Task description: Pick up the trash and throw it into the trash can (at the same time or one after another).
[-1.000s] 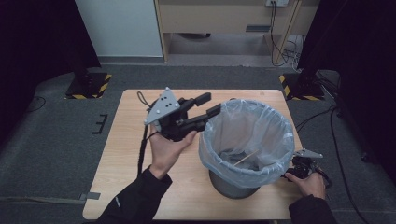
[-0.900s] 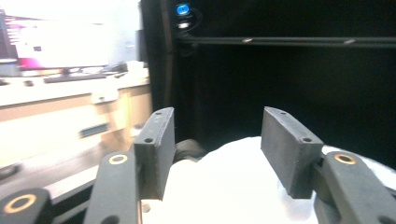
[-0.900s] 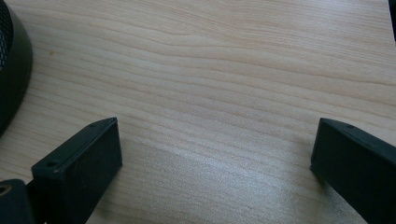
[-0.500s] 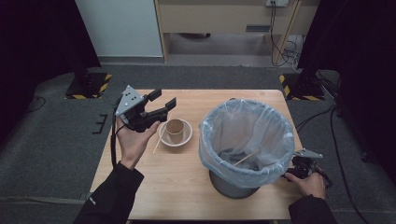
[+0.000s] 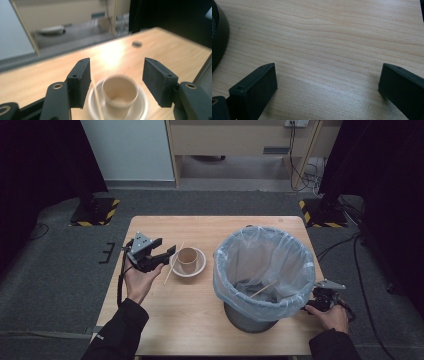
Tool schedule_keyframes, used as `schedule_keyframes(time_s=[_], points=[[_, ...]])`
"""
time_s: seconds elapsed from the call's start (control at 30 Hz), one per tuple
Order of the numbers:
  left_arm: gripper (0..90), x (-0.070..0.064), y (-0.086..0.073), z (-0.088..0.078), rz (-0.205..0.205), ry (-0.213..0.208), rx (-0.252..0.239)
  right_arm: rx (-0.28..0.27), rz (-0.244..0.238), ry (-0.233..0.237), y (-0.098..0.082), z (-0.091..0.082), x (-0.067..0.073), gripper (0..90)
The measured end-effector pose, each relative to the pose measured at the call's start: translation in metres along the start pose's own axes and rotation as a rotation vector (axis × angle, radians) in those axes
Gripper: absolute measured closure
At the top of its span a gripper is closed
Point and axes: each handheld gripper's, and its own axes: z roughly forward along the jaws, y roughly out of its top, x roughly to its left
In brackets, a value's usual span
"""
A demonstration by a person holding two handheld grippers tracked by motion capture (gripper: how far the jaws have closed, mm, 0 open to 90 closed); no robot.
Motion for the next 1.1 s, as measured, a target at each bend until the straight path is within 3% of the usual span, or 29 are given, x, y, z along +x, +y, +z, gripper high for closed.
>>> schedule_keyframes(time_s=[0.1,0.33,0.5,0.7,0.83,1.1], points=[[39.5,0.007,-0.019,0.004,-0.019,0.013,0.045,0.001,0.003,0.0,0.0,0.0,0.0,2.1],[41.7,0.015,-0.041,0.013,-0.022,0.041,0.115,-0.003,0.0,-0.001,0.0,0.0,0.0,2.0],[42.8,0.013,-0.06,0.019,-0.038,0.024,0.182,0.0,0.003,0.0,0.0,0.0,0.0,2.0],[44.3,0.011,-0.071,0.021,-0.041,0.029,0.229,-0.002,0.003,0.0,0.0,0.0,0.0,2.1],[46.5,0.009,-0.081,0.028,-0.018,0.032,0.286,-0.001,0.003,-0.001,0.0,0.0,0.0,2.1],[51.1,0.006,-0.086,0.036,-0.003,0.02,0.34,-0.002,0.0,0.0,0.0,0.0,0.0,2.0]])
